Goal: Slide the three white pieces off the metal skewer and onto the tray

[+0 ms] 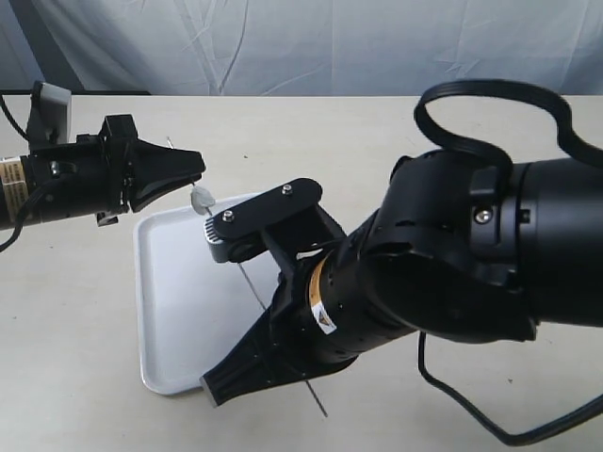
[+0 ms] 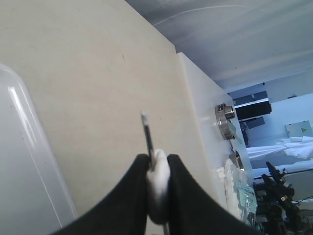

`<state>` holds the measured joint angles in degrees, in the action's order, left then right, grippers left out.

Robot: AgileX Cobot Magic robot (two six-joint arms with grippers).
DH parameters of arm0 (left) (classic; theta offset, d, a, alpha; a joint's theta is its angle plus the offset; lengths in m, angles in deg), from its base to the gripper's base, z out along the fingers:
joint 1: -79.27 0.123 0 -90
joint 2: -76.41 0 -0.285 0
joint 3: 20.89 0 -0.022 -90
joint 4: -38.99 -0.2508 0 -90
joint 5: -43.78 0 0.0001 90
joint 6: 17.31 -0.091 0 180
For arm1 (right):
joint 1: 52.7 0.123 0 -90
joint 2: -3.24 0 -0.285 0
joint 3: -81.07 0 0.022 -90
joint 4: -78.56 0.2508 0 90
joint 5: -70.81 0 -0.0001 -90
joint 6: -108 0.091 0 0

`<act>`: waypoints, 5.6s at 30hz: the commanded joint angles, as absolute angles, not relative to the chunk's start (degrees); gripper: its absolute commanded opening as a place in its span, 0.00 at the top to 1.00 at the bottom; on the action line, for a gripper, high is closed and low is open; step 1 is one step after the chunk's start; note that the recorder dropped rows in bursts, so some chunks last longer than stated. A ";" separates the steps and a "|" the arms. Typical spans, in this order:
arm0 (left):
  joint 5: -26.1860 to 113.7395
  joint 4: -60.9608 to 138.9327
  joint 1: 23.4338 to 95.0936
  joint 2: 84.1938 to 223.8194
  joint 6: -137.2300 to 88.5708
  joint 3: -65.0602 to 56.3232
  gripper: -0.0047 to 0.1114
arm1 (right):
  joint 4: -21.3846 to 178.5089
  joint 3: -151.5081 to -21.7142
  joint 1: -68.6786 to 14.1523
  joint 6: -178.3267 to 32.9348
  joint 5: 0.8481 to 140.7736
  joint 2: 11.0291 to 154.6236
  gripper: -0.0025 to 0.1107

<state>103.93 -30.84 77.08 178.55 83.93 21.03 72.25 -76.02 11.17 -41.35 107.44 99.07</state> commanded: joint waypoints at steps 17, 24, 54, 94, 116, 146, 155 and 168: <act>105.91 -23.75 80.73 178.87 82.56 20.82 0.86 | 76.45 -64.20 13.73 -38.89 100.20 98.53 0.98; 96.30 -35.34 80.82 178.87 81.01 20.82 0.86 | 76.45 -64.21 14.68 -38.78 99.81 98.06 0.98; 87.61 -35.43 71.06 192.81 74.93 20.82 0.69 | 75.67 -64.32 14.68 -38.54 100.73 90.00 0.98; 103.21 -30.51 79.53 184.22 73.84 20.82 0.44 | 75.23 -64.32 14.68 -38.54 98.25 90.00 0.98; 113.74 -42.04 87.38 176.87 83.85 20.82 0.44 | 71.24 -70.10 11.38 -34.49 96.33 88.46 0.98; 107.73 -37.10 75.90 167.84 84.07 20.82 0.44 | 77.15 -70.10 9.67 -36.49 91.45 94.97 0.98; 107.29 -36.74 75.67 167.87 84.07 20.82 0.44 | 77.15 -70.10 9.67 -36.61 91.56 94.97 0.98; 105.74 -36.22 75.67 167.87 84.64 20.82 0.44 | 77.15 -70.10 9.67 -36.83 89.26 94.97 0.98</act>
<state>106.28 -37.46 75.82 167.97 84.48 20.88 77.37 -69.78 9.87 -36.42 90.03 95.14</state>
